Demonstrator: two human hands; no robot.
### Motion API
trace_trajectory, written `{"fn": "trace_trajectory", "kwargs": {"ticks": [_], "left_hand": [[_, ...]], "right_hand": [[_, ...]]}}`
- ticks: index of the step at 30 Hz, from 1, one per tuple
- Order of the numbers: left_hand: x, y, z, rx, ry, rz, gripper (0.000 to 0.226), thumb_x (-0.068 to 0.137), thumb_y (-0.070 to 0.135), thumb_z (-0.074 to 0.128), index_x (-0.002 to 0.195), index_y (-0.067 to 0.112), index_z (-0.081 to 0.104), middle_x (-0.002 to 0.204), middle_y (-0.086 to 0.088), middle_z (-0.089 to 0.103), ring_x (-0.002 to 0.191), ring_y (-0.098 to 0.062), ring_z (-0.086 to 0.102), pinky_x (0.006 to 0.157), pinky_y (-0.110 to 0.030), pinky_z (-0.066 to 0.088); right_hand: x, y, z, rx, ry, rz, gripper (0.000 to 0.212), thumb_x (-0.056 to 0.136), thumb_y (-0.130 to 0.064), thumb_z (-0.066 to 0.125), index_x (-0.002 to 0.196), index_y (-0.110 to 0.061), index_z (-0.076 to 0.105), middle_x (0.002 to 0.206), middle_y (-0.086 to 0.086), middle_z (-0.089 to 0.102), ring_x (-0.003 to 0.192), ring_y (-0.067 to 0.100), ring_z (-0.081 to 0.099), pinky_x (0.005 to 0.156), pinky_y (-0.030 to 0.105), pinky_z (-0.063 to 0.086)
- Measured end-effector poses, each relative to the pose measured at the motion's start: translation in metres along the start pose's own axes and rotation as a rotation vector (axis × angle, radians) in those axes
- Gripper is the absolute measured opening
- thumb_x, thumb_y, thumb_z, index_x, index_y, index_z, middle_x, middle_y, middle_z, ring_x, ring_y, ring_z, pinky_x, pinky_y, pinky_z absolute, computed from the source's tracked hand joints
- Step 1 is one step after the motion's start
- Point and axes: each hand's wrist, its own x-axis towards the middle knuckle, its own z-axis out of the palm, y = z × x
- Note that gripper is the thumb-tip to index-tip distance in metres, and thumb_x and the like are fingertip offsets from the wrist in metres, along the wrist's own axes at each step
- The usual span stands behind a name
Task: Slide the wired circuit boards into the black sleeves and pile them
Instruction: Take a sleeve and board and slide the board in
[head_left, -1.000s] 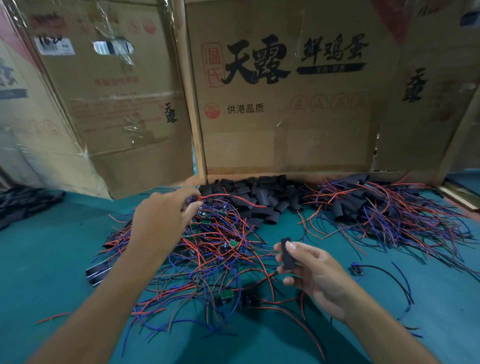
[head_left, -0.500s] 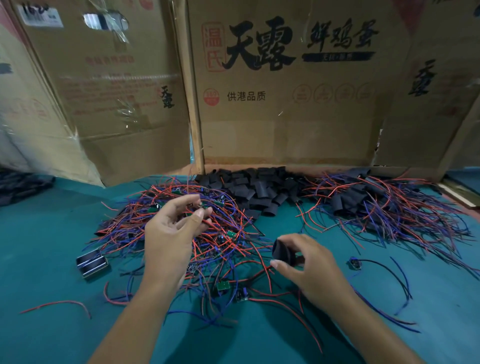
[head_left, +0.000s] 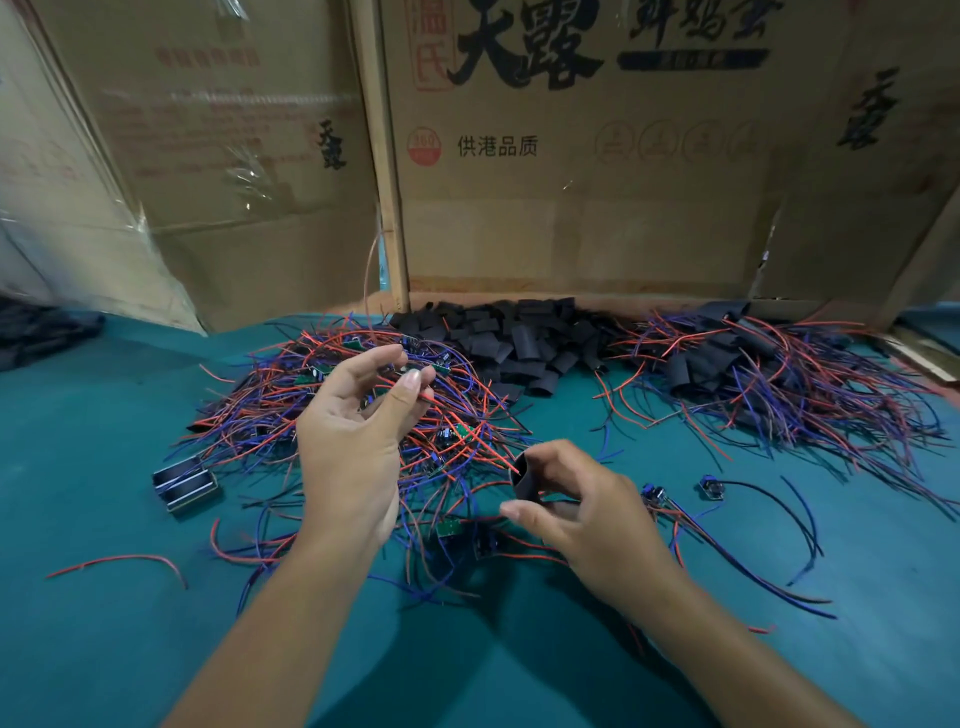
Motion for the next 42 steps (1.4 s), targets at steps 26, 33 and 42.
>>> {"fn": "trace_trajectory", "kwargs": {"ticks": [26,33,42], "left_hand": [[0.013,-0.001,-0.017,0.121,-0.118,0.172,0.026,0.090,0.000,0.068,0.107,0.020,0.072,0.092,-0.012,0.076,0.086,-0.020,0.074,0.078,-0.022,0.056],[0.015,0.000,-0.018,0.058,-0.129,0.176,0.024,0.091,-0.003,0.065,0.111,0.010,0.068,0.087,0.000,0.076,0.084,-0.016,0.073,0.077,-0.020,0.056],[0.009,0.000,-0.014,0.065,-0.135,0.140,0.027,0.084,0.008,0.071,0.110,0.010,0.069,0.088,-0.007,0.076,0.085,-0.018,0.073,0.078,-0.022,0.056]], "right_hand": [[0.003,-0.006,-0.008,0.735,-0.280,0.250,0.049,0.087,-0.031,0.065,0.119,0.007,0.062,0.095,0.014,0.066,0.077,0.019,0.058,0.069,0.024,0.050],[0.003,-0.004,-0.010,0.834,-0.335,0.306,0.068,0.070,-0.051,0.081,0.112,0.001,0.069,0.093,0.014,0.066,0.074,0.016,0.058,0.067,0.024,0.050],[0.001,-0.006,-0.010,0.907,-0.378,0.311,0.066,0.075,-0.048,0.078,0.116,0.002,0.067,0.095,0.013,0.067,0.076,0.015,0.059,0.069,0.023,0.051]]}}
